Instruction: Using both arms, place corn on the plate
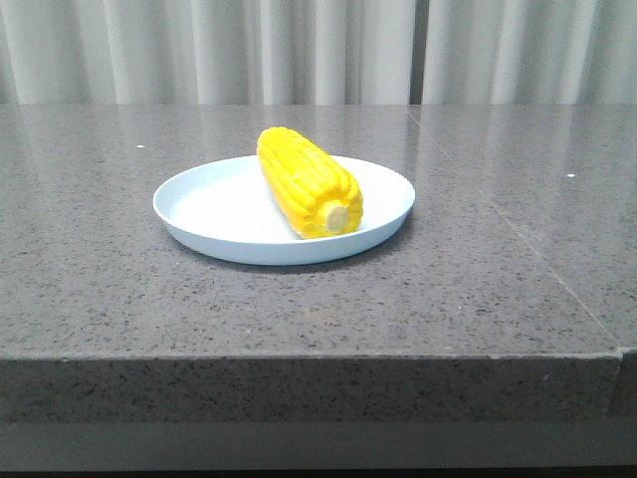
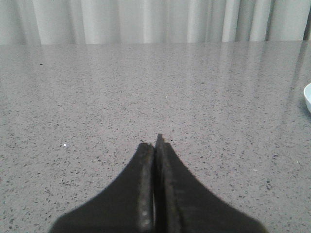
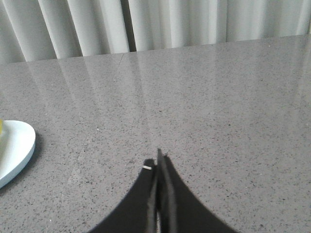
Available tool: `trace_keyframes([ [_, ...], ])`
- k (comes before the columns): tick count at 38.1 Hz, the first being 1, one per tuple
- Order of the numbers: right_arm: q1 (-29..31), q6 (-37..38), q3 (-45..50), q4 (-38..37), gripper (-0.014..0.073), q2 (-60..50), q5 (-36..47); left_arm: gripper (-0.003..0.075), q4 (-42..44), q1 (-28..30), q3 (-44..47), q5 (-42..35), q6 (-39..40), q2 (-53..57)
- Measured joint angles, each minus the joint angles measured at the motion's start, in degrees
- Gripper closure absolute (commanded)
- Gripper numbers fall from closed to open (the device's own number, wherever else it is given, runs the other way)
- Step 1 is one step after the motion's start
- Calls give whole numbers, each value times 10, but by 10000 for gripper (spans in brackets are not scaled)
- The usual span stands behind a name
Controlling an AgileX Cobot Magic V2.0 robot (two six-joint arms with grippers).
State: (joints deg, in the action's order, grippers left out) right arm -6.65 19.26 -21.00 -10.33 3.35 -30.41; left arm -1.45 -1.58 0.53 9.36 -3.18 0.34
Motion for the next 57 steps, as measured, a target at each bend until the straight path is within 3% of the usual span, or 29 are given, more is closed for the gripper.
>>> trace_keyframes([
  [17, 0, 0, 6, 0, 662, 0, 6, 741, 0, 0, 0, 0, 0, 0],
  [21, 0, -13, 31, 10, 662, 0, 44, 741, 0, 0, 0, 0, 0, 0],
  [29, 2, -129, 117, 103, 662, 0, 156, 741, 0, 0, 0, 0, 0, 0],
  [39, 54, -155, 213, 135, 662, 0, 232, 741, 0, 0, 0, 0, 0, 0],
  [57, 81, -157, 225, 140, 662, -5, 195, 741, 0, 0, 0, 0, 0, 0],
])
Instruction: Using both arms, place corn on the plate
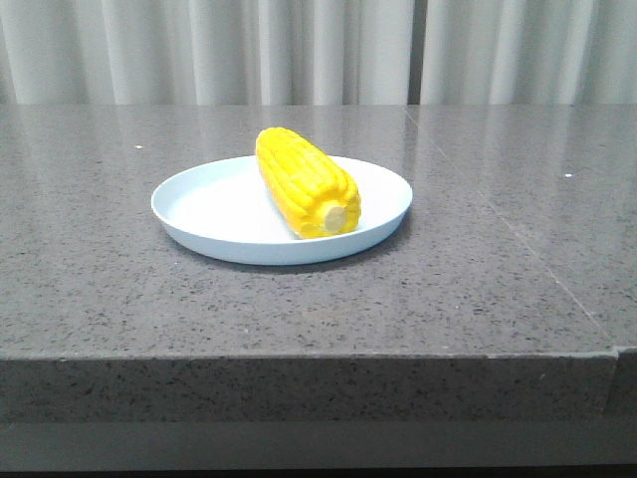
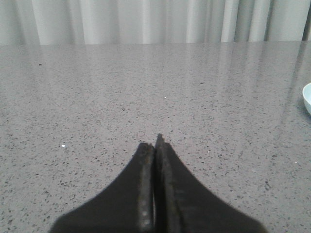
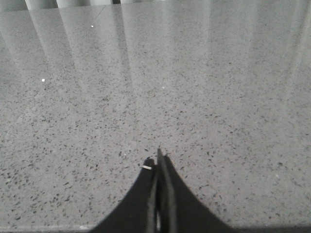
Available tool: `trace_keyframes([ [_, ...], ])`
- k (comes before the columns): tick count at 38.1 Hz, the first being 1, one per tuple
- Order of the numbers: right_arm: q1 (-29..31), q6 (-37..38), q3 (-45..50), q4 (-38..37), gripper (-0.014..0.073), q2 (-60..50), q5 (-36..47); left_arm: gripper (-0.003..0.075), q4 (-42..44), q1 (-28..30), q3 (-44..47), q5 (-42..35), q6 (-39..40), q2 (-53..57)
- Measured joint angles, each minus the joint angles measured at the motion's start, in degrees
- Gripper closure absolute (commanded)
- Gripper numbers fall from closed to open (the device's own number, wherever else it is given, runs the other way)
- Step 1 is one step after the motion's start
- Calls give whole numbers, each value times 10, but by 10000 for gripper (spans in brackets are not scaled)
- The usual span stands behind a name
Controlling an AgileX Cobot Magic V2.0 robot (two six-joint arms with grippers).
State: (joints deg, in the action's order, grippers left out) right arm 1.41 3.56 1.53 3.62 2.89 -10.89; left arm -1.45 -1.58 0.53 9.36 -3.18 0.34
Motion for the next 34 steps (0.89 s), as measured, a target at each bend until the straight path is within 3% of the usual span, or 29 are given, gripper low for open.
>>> trace_keyframes([
  [34, 0, 0, 0, 0, 662, -35, -5, 741, 0, 0, 0, -4, 0, 0],
])
